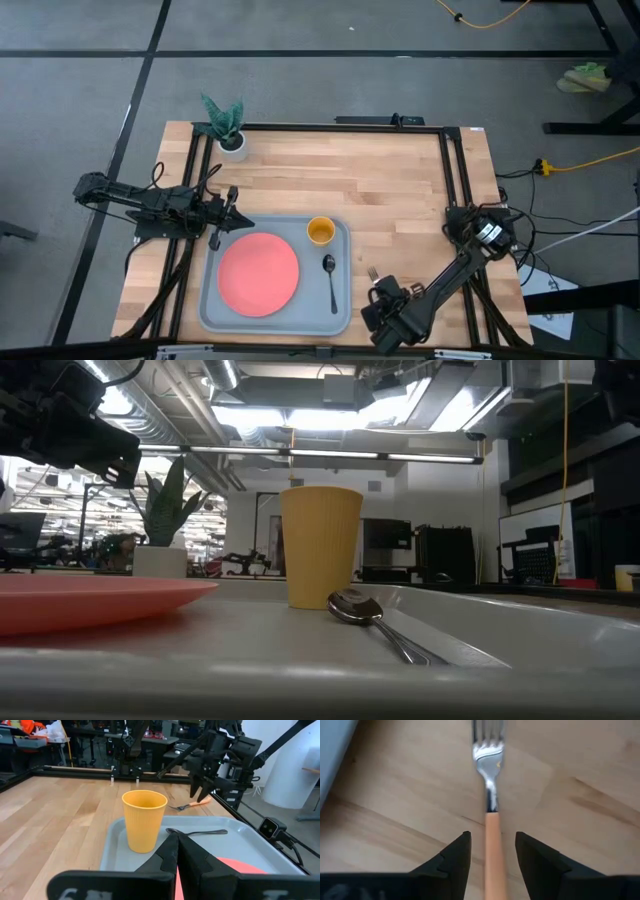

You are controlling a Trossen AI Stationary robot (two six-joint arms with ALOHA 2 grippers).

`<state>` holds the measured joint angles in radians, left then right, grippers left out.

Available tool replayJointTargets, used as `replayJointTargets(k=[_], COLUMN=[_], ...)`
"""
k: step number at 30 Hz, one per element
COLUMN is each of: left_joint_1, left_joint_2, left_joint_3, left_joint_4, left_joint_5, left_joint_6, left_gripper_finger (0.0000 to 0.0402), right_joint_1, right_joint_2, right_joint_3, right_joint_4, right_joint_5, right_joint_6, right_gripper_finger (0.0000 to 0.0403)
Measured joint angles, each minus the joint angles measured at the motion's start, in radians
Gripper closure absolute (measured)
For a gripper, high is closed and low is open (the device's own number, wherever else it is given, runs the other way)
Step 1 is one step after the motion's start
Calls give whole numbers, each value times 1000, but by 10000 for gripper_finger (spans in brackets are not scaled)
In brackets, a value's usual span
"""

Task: Pick and place plate/cup/fork/spoon on tray
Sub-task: Put the orange fork on the gray tray

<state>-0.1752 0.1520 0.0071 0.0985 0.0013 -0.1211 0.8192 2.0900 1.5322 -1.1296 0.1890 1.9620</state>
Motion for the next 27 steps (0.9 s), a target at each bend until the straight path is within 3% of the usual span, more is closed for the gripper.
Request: replayJointTargets(k=[13, 27], left_joint_1=[0, 0], left_joint_2=[0, 0], left_joint_3=[0, 0], left_joint_4=[0, 0], left_joint_5=[0, 0], left_joint_6=[0, 0], left_gripper_finger=[401, 401], right_joint_1=[1, 0], right_joint_2=[78, 82], right_joint_3=[4, 0], right_joint_4=[30, 88], right_joint_5=[4, -15], right_joint_6=[-30, 44], right_gripper_finger=[253, 269])
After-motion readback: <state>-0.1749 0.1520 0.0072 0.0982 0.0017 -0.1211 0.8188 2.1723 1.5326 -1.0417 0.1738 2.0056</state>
